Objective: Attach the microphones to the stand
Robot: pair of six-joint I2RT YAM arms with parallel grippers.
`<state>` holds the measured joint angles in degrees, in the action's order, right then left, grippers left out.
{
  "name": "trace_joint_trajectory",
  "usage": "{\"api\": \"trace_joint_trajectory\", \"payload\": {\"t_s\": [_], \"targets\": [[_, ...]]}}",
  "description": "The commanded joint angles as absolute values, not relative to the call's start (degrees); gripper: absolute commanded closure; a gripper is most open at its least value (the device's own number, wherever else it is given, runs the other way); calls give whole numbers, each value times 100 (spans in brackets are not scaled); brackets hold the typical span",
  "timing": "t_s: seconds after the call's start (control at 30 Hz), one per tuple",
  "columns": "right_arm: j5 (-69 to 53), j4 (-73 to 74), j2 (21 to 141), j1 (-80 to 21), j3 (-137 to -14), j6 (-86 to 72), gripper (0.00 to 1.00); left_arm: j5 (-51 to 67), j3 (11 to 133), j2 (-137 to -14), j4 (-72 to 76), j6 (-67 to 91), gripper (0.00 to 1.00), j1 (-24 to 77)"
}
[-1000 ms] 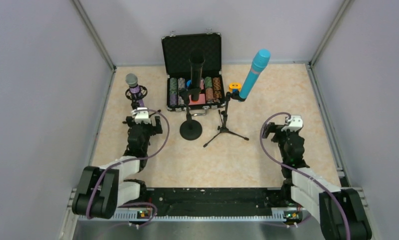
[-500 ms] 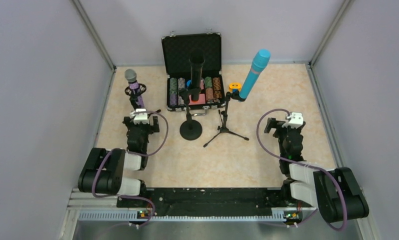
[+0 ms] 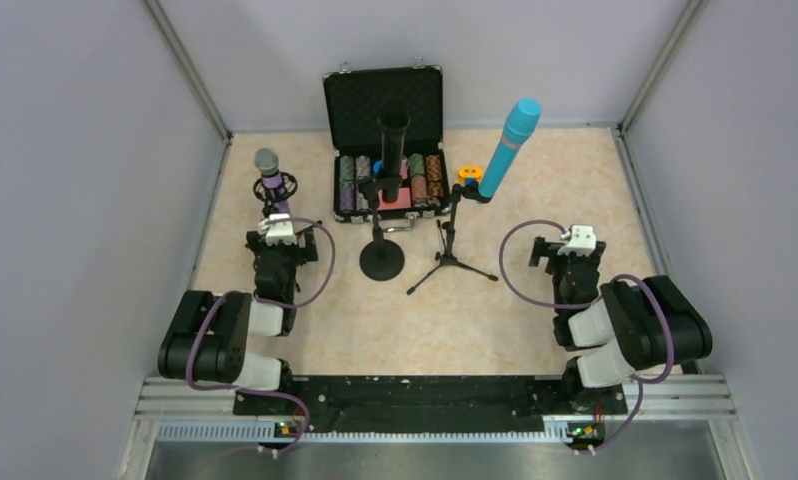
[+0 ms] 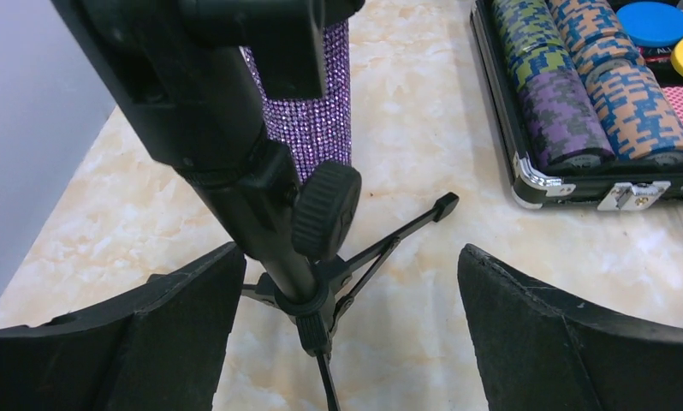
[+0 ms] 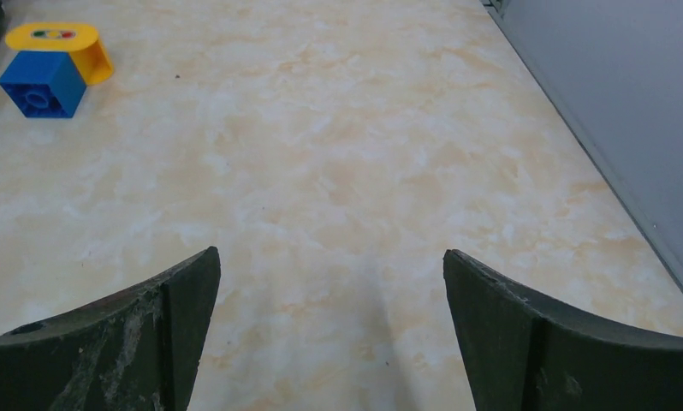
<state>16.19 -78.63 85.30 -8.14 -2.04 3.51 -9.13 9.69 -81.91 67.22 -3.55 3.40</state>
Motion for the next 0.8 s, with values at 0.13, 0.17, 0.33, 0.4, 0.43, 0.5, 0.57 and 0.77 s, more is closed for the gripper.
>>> {"api": "trace_joint_trajectory", "payload": {"t_s": [0.13,0.17,0.33,0.4,0.43,0.5,0.57,0.77], "targets": [[1869,-8281,8429,-838,-472,395,1,-924,1699,-8274,5917,-18,1,60],[1865,-8264,8428,-831,-476,396,1,-921,1697,-8271,5915,-22,1,54],[1863,-8257,8429,-833,-483,391,1,-914,1705,-8279,5915,-20,1,56],[1907,-8179,8427,-830,-532,381,1,-914,1705,-8279,5915,-18,1,53],[1961,-8101,8425,-828,-570,352,1,-914,1705,-8277,5917,-24,1,57],[1991,-8043,8415,-821,-597,328,1,-914,1706,-8277,5917,-22,1,55],[1995,-8047,8416,-824,-598,326,1,-914,1705,-8279,5915,-21,1,53],[1987,-8042,8421,-821,-595,318,1,-914,1697,-8279,5915,-26,1,53]]}}
